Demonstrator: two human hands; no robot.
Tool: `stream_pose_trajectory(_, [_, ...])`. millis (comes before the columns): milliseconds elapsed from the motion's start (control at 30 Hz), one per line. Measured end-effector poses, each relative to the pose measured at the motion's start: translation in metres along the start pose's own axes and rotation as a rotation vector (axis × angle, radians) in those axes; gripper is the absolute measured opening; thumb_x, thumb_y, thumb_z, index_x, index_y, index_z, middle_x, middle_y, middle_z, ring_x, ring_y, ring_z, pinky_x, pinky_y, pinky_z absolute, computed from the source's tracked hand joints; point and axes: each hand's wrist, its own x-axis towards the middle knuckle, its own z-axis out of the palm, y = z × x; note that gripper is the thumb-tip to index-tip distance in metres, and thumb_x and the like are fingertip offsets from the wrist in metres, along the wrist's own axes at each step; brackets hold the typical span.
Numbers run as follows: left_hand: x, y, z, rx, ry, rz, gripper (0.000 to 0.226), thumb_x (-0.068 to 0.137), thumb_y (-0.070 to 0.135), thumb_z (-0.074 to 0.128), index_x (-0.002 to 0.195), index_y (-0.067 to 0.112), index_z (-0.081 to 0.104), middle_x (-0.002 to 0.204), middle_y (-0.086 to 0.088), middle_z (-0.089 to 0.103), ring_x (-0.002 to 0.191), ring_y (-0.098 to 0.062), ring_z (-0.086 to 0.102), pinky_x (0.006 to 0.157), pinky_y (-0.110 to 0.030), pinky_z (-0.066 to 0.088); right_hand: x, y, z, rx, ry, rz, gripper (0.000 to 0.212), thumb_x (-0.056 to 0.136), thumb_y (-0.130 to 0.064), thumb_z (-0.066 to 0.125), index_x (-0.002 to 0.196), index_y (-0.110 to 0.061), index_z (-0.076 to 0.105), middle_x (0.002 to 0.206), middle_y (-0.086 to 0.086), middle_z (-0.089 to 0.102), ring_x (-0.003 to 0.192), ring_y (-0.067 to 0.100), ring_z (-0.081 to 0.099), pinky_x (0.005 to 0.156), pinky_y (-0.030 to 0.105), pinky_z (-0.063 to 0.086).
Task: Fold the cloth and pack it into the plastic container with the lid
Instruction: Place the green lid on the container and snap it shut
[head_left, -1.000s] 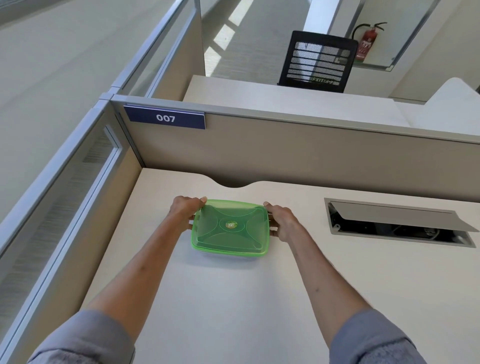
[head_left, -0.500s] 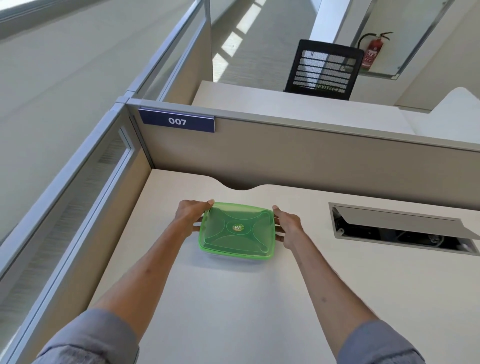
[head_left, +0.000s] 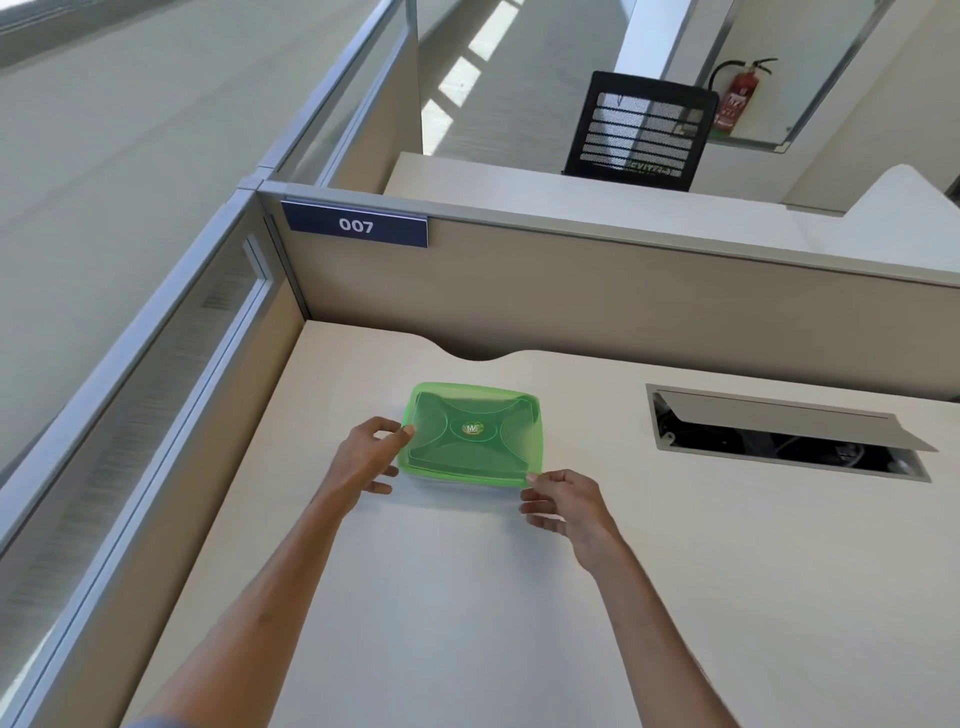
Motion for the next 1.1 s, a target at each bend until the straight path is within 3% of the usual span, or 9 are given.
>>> stream_pose_trajectory(100, [-0.009, -0.003, 0.005, 0.016, -0.041, 0.053, 0.056, 0.11, 0.055, 0.057, 0.15, 0.017, 0.056, 0.131, -0.023, 0.072, 0.091, -0.032, 0.082, 0.067, -0.04, 0.069, 0.001, -0.004, 0.002, 0.076, 0.004, 0.008, 0.019, 0.095, -0.003, 0.08, 0.108, 0.009, 0.072, 0.086, 0.022, 0.081, 0.072, 0.028, 0.078, 0.077, 0.038, 0.066])
stream_pose_trajectory(267, [-0.019, -0.006, 0.01, -0.04, -0.091, 0.092, 0.053, 0.114, 0.05, 0.049, 0.153, 0.014, 0.049, 0.123, -0.025, 0.069, 0.092, -0.039, 0.082, 0.083, -0.056, 0.07, 0.001, -0.007, 0.004, 0.132, 0.025, 0.082, 0.009, 0.092, 0.002, 0.079, 0.096, 0.009, 0.075, 0.08, 0.021, 0.081, 0.066, 0.026, 0.079, 0.069, 0.033, 0.068])
stream_pose_trajectory(400, [-0.019, -0.006, 0.014, -0.068, -0.079, 0.14, 0.05, 0.116, 0.04, 0.05, 0.154, 0.007, 0.047, 0.133, -0.028, 0.071, 0.085, -0.033, 0.076, 0.088, -0.061, 0.068, 0.001, -0.001, 0.008, 0.187, 0.068, 0.075, 0.022, 0.093, 0.0, 0.08, 0.109, 0.014, 0.074, 0.081, 0.021, 0.082, 0.067, 0.027, 0.079, 0.067, 0.034, 0.069])
stream_pose_trajectory(533, [-0.019, -0.008, 0.008, -0.128, -0.124, 0.098, 0.051, 0.115, 0.045, 0.052, 0.155, 0.012, 0.049, 0.121, -0.026, 0.074, 0.09, -0.032, 0.078, 0.089, -0.057, 0.069, -0.009, 0.017, 0.019, 0.292, 0.087, 0.089, 0.028, 0.097, -0.019, 0.082, 0.113, 0.002, 0.071, 0.09, 0.019, 0.082, 0.07, 0.029, 0.079, 0.075, 0.042, 0.069])
stream_pose_trajectory(667, [-0.017, -0.011, 0.004, -0.109, -0.154, 0.082, 0.057, 0.111, 0.053, 0.053, 0.156, 0.018, 0.049, 0.102, -0.018, 0.074, 0.09, -0.028, 0.08, 0.075, -0.04, 0.072, -0.026, 0.05, 0.063, 0.27, 0.065, 0.117, 0.049, 0.094, -0.042, 0.084, 0.111, 0.002, 0.073, 0.094, 0.018, 0.081, 0.073, 0.031, 0.078, 0.078, 0.046, 0.07])
stream_pose_trajectory(733, [-0.017, -0.013, 0.002, -0.078, -0.17, 0.085, 0.06, 0.11, 0.055, 0.054, 0.159, 0.021, 0.046, 0.112, -0.02, 0.075, 0.095, -0.027, 0.081, 0.07, -0.035, 0.07, -0.03, 0.054, 0.093, 0.253, -0.028, 0.091, 0.051, 0.094, -0.041, 0.084, 0.114, 0.006, 0.074, 0.095, 0.017, 0.082, 0.076, 0.029, 0.08, 0.072, 0.04, 0.07])
stream_pose_trajectory(833, [-0.018, -0.018, 0.001, -0.072, -0.185, 0.102, 0.059, 0.108, 0.052, 0.061, 0.159, 0.025, 0.045, 0.118, -0.018, 0.075, 0.102, -0.026, 0.08, 0.068, -0.032, 0.069, -0.029, 0.039, 0.128, 0.285, -0.079, 0.065, 0.05, 0.095, -0.041, 0.083, 0.114, 0.005, 0.075, 0.107, 0.021, 0.083, 0.081, 0.029, 0.081, 0.075, 0.04, 0.07])
stream_pose_trajectory(1000, [-0.017, -0.029, 0.004, -0.146, -0.155, 0.177, 0.054, 0.11, 0.045, 0.063, 0.156, 0.02, 0.052, 0.102, -0.012, 0.072, 0.09, -0.02, 0.077, 0.067, -0.026, 0.067, -0.025, 0.027, 0.155, 0.286, 0.002, 0.101, 0.048, 0.095, -0.043, 0.084, 0.106, 0.004, 0.08, 0.096, 0.018, 0.086, 0.068, 0.025, 0.08, 0.065, 0.037, 0.07])
stream_pose_trajectory(1100, [-0.016, -0.032, 0.007, -0.202, -0.141, 0.22, 0.047, 0.111, 0.039, 0.064, 0.154, 0.021, 0.059, 0.096, -0.011, 0.07, 0.088, -0.022, 0.076, 0.076, -0.034, 0.07, -0.022, 0.026, 0.158, 0.308, 0.018, 0.099, 0.043, 0.099, -0.034, 0.08, 0.107, 0.008, 0.079, 0.092, 0.021, 0.085, 0.068, 0.024, 0.081, 0.062, 0.035, 0.069])
